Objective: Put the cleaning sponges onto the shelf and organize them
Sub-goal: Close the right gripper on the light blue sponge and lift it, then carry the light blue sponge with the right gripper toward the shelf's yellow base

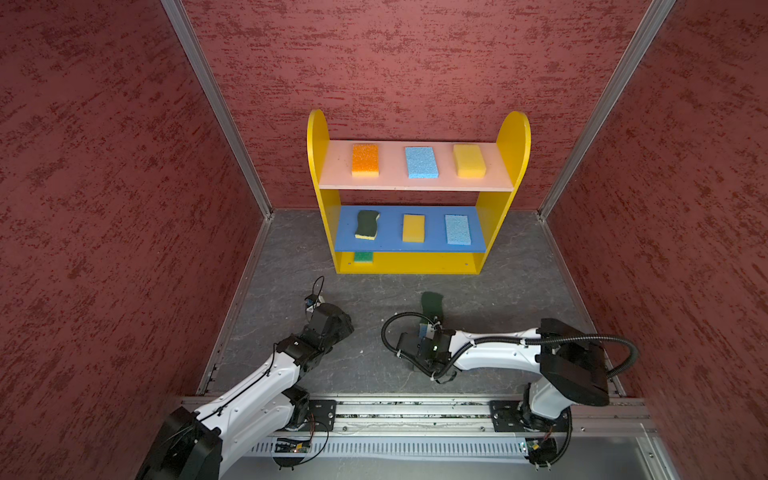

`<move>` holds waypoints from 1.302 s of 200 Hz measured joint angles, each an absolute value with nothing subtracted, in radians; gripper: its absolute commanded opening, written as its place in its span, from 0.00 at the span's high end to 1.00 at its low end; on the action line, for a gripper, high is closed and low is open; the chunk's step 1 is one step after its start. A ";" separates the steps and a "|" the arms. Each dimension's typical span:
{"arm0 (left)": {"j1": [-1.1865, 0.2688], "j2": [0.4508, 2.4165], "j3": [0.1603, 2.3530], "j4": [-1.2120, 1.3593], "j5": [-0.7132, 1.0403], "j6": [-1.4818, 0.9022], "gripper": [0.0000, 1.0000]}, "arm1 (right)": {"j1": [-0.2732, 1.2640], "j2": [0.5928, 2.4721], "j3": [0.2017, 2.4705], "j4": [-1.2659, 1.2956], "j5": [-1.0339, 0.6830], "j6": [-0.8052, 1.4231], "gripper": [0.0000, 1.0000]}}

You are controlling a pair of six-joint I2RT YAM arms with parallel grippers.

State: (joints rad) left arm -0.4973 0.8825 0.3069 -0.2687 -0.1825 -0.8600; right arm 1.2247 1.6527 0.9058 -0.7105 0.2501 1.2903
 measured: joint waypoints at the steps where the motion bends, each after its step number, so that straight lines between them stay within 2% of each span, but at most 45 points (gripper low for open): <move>1: -0.497 0.883 0.307 -0.269 -0.183 -0.860 0.34 | 1.225 1.652 0.905 -0.710 0.250 1.290 0.19; 67: -0.493 0.883 0.307 -0.269 -0.181 -0.863 0.34 | 1.227 1.578 0.826 -0.645 0.249 1.297 0.26; 156: -0.493 0.883 0.307 -0.269 -0.180 -0.867 0.34 | 1.272 1.559 0.822 -0.747 0.261 1.286 0.26; 260: -0.483 0.832 0.307 -0.271 -0.181 -0.867 0.34 | 1.312 1.390 0.944 -0.816 0.416 1.196 0.27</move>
